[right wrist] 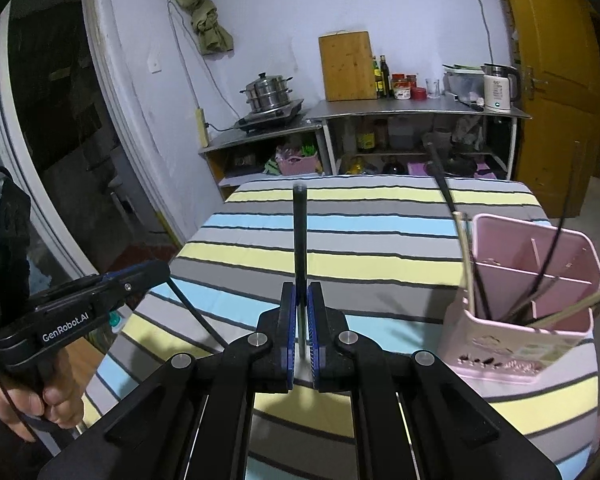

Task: Organize utensils
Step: 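Lift both held black chopsticks and carry them over the pink basket, then lower both black chopsticks into the pink basket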

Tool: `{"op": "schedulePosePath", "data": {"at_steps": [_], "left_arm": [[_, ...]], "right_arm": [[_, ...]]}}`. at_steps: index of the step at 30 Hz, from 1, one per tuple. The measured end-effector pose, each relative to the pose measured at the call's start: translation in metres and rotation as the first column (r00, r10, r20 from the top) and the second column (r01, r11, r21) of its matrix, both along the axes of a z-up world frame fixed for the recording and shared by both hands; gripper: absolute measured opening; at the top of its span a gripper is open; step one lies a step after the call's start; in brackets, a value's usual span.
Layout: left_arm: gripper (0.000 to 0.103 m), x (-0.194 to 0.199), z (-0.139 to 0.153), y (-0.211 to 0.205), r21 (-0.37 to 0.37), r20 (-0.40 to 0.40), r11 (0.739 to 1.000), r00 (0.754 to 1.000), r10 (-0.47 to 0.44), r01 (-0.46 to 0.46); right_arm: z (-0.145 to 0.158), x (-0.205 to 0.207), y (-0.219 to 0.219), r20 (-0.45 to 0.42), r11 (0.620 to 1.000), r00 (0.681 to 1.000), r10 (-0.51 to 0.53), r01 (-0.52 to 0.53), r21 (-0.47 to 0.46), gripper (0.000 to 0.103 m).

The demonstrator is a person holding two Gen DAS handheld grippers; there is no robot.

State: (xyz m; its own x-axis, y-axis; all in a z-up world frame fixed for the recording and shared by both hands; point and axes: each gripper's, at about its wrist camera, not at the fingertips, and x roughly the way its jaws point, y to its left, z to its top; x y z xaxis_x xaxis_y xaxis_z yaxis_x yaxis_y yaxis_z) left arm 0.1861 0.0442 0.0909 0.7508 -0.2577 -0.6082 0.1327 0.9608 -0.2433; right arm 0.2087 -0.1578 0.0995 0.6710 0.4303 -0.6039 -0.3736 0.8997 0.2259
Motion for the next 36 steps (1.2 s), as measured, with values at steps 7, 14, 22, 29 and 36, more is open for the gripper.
{"op": "schedulePosePath", "data": {"at_steps": [7, 14, 22, 29, 36], "left_arm": [[0.005, -0.011, 0.004, -0.028, -0.006, -0.005, 0.998, 0.998, -0.069, 0.069], [0.005, -0.01, 0.005, -0.07, -0.015, -0.023, 0.988, 0.987, -0.157, 0.157], [0.005, 0.004, 0.036, -0.118, -0.03, 0.017, 0.97, 0.97, -0.243, 0.243], [0.005, 0.02, 0.079, -0.148, -0.03, 0.099, 0.959, 0.956, -0.277, 0.281], [0.005, 0.044, 0.099, -0.167, -0.029, 0.139, 0.96, 0.953, -0.271, 0.277]], "right_arm": [[0.006, -0.018, -0.02, 0.016, 1.0, 1.0, -0.027, 0.027, 0.008, 0.006], [0.007, -0.03, -0.058, 0.013, 0.995, 0.995, -0.094, 0.094, 0.019, 0.006], [0.033, -0.033, -0.104, 0.062, 0.984, 0.982, -0.177, 0.175, 0.045, 0.006], [0.072, -0.026, -0.132, 0.146, 0.972, 0.961, -0.234, 0.227, 0.065, 0.006], [0.093, -0.011, -0.149, 0.195, 0.961, 0.941, -0.277, 0.267, 0.078, 0.006]]}}
